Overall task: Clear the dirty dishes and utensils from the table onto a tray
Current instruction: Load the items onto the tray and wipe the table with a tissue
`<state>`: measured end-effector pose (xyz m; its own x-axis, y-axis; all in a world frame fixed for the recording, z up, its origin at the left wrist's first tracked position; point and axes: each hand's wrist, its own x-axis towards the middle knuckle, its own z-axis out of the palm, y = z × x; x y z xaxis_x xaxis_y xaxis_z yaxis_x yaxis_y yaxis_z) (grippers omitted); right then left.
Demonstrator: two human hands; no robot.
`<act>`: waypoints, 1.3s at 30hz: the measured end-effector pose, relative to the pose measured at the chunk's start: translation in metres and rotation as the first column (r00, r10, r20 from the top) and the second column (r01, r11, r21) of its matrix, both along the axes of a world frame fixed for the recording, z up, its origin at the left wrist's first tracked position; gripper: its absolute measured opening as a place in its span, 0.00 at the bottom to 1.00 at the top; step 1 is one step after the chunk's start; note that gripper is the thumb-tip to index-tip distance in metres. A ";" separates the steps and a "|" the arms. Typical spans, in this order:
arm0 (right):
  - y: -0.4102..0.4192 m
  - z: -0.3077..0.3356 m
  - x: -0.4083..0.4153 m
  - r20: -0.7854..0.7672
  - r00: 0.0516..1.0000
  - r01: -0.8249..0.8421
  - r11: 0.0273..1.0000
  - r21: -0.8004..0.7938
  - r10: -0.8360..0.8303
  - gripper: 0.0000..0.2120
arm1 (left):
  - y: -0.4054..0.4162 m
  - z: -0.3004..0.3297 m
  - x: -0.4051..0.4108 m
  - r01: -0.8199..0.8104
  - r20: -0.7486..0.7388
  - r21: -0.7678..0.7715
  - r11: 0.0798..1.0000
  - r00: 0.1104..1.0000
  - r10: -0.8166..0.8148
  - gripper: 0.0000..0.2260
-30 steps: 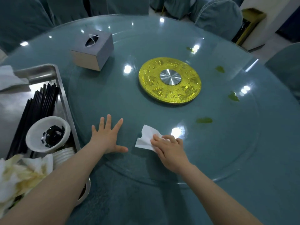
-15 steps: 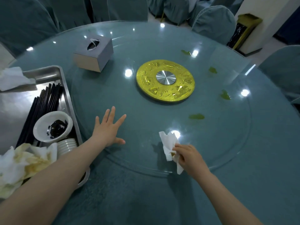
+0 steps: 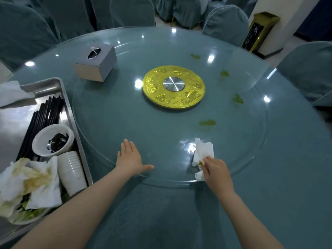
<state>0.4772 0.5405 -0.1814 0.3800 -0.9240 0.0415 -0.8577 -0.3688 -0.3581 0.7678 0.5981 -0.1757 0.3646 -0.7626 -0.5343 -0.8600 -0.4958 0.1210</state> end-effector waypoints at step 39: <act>-0.088 -0.015 0.068 -0.142 0.894 -0.385 0.892 0.238 0.424 0.36 | -0.010 0.013 -0.013 -0.071 -0.040 0.020 0.997 0.997 0.072 0.58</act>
